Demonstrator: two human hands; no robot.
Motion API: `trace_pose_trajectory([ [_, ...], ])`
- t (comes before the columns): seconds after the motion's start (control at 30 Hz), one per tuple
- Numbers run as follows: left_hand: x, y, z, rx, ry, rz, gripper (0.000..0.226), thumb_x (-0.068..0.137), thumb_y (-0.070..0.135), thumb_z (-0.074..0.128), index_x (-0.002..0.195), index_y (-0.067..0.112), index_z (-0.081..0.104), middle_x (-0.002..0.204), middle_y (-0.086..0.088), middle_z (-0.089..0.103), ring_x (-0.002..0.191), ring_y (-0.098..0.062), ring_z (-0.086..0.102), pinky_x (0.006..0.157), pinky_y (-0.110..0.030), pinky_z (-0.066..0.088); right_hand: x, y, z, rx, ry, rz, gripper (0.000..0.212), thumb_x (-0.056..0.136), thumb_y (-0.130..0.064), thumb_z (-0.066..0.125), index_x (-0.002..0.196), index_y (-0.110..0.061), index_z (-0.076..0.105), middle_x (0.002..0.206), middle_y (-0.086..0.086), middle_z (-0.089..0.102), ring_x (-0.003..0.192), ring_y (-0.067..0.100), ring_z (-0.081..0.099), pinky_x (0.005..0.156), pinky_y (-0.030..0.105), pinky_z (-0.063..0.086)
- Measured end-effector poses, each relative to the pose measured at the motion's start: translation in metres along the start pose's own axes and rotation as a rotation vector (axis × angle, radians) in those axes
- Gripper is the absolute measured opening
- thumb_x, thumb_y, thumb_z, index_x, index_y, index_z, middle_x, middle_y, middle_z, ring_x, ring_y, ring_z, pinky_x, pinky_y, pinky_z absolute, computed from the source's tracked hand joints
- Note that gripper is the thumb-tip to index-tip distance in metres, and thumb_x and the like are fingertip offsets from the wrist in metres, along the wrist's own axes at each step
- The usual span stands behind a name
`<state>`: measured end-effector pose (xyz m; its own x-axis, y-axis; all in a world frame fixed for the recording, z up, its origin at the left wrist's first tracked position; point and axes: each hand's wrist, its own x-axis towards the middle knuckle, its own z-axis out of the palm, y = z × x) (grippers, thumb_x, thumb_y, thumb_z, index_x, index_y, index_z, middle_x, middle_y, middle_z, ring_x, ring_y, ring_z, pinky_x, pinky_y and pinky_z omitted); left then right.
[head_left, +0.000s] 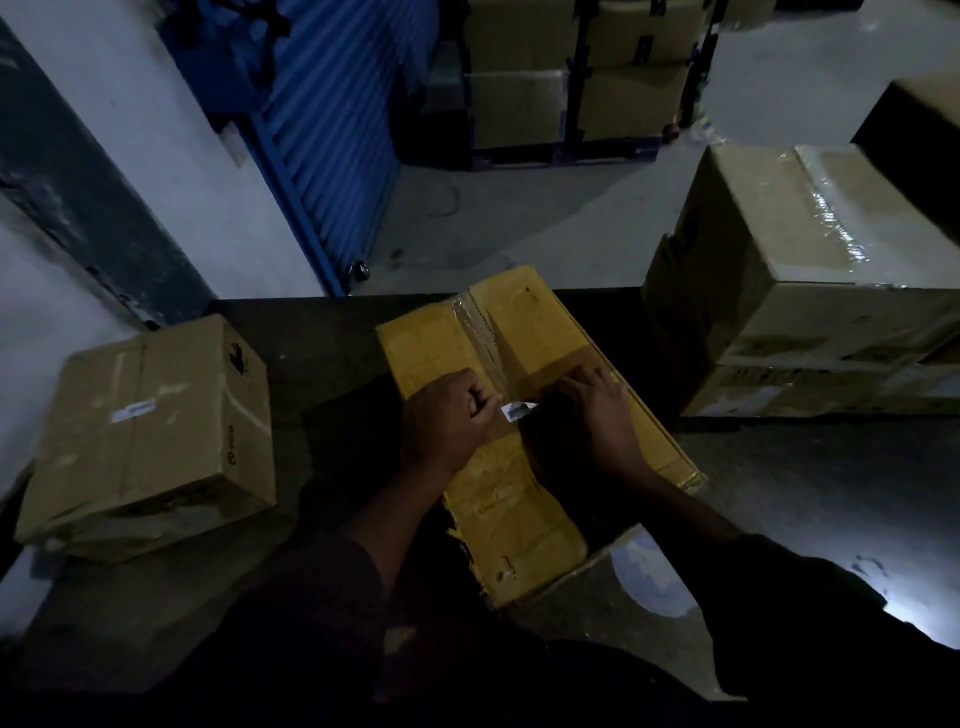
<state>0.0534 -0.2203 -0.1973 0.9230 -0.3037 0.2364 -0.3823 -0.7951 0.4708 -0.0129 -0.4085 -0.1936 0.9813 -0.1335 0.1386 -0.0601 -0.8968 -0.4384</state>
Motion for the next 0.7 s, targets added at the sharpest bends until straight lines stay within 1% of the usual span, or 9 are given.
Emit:
trace_pose_trajectory([
  [0.07, -0.0007, 0.0003, -0.0003, -0.006, 0.001, 0.005, 0.028, 0.085, 0.039, 0.072, 0.071, 0.025, 0.052, 0.062, 0.013, 0.044, 0.058, -0.008, 0.046, 0.053, -0.026, 0.031, 0.0015, 0.0021, 0.0033, 0.026, 0.01, 0.043, 0.046, 0.078, -0.05, 0.054, 0.111, -0.021, 0.066, 0.11, 0.006, 0.062, 0.108, 0.033, 0.054, 0.085, 0.043, 0.039],
  [0.17, -0.0002, 0.0001, 0.0006, -0.016, 0.007, 0.0, 0.026, 0.084, 0.038, 0.073, 0.071, 0.024, 0.055, 0.062, 0.013, 0.045, 0.058, -0.009, 0.048, 0.052, -0.028, 0.039, 0.0021, -0.0004, 0.0043, 0.003, 0.01, 0.062, 0.049, 0.081, -0.043, 0.069, 0.126, -0.027, 0.059, 0.121, 0.003, 0.059, 0.116, 0.027, 0.049, 0.092, 0.04, 0.035],
  [0.23, 0.0, -0.001, 0.0014, -0.01, 0.01, 0.002, 0.026, 0.084, 0.039, 0.072, 0.071, 0.024, 0.055, 0.062, 0.012, 0.047, 0.058, -0.01, 0.049, 0.052, -0.03, 0.043, 0.0023, -0.0011, 0.0059, -0.063, 0.002, 0.013, 0.037, 0.082, -0.046, 0.067, 0.114, -0.029, 0.067, 0.116, 0.003, 0.06, 0.113, 0.028, 0.05, 0.089, 0.04, 0.033],
  [0.3, -0.0001, -0.002, 0.0022, -0.008, 0.015, 0.006, 0.027, 0.084, 0.039, 0.072, 0.071, 0.024, 0.055, 0.06, 0.012, 0.045, 0.057, -0.009, 0.048, 0.051, -0.03, 0.042, 0.0027, -0.0002, 0.0061, -0.107, -0.01, 0.001, 0.034, 0.08, -0.054, 0.062, 0.103, -0.031, 0.071, 0.11, 0.001, 0.061, 0.109, 0.028, 0.051, 0.084, 0.039, 0.032],
  [0.4, -0.0002, -0.0022, 0.0021, -0.012, 0.021, 0.009, 0.028, 0.084, 0.04, 0.073, 0.07, 0.026, 0.053, 0.057, 0.014, 0.04, 0.056, -0.007, 0.045, 0.05, -0.027, 0.037, 0.0017, 0.0013, 0.0074, -0.09, -0.001, -0.024, 0.052, 0.072, -0.062, 0.043, 0.103, -0.03, 0.071, 0.105, 0.002, 0.061, 0.106, 0.03, 0.051, 0.078, 0.036, 0.026],
  [0.47, 0.0, -0.0021, 0.0022, -0.004, 0.02, 0.009, 0.029, 0.084, 0.041, 0.072, 0.069, 0.027, 0.051, 0.057, 0.014, 0.04, 0.056, -0.008, 0.046, 0.05, -0.027, 0.037, 0.0014, 0.0019, 0.0059, -0.069, -0.005, -0.035, 0.059, 0.071, -0.062, 0.037, 0.105, -0.028, 0.071, 0.105, 0.004, 0.062, 0.107, 0.031, 0.051, 0.076, 0.035, 0.021],
  [0.57, 0.0, -0.0023, 0.0018, -0.003, 0.021, 0.006, 0.029, 0.083, 0.039, 0.073, 0.07, 0.027, 0.05, 0.06, 0.013, 0.043, 0.056, -0.009, 0.046, 0.05, -0.028, 0.039, 0.0029, 0.0022, 0.0018, -0.011, 0.017, -0.018, 0.046, 0.076, -0.058, 0.053, 0.105, -0.026, 0.07, 0.107, 0.001, 0.064, 0.106, 0.028, 0.054, 0.077, 0.034, 0.024],
  [0.63, 0.0, -0.0022, 0.0018, -0.001, 0.021, 0.004, 0.03, 0.083, 0.038, 0.073, 0.069, 0.028, 0.048, 0.061, 0.013, 0.044, 0.056, -0.009, 0.045, 0.051, -0.027, 0.036, 0.0029, 0.0004, 0.0022, 0.05, 0.058, -0.011, 0.047, 0.075, -0.053, 0.065, 0.114, -0.027, 0.066, 0.111, -0.001, 0.066, 0.108, 0.025, 0.056, 0.08, 0.036, 0.032],
  [0.7, 0.0, -0.0018, 0.0018, 0.005, 0.018, -0.002, 0.03, 0.083, 0.039, 0.072, 0.069, 0.028, 0.047, 0.061, 0.012, 0.044, 0.057, -0.008, 0.045, 0.051, -0.027, 0.036, 0.0028, -0.0043, 0.0022, 0.037, 0.073, -0.016, 0.05, 0.077, -0.056, 0.06, 0.117, -0.028, 0.064, 0.115, -0.002, 0.065, 0.11, 0.025, 0.054, 0.083, 0.037, 0.032],
])
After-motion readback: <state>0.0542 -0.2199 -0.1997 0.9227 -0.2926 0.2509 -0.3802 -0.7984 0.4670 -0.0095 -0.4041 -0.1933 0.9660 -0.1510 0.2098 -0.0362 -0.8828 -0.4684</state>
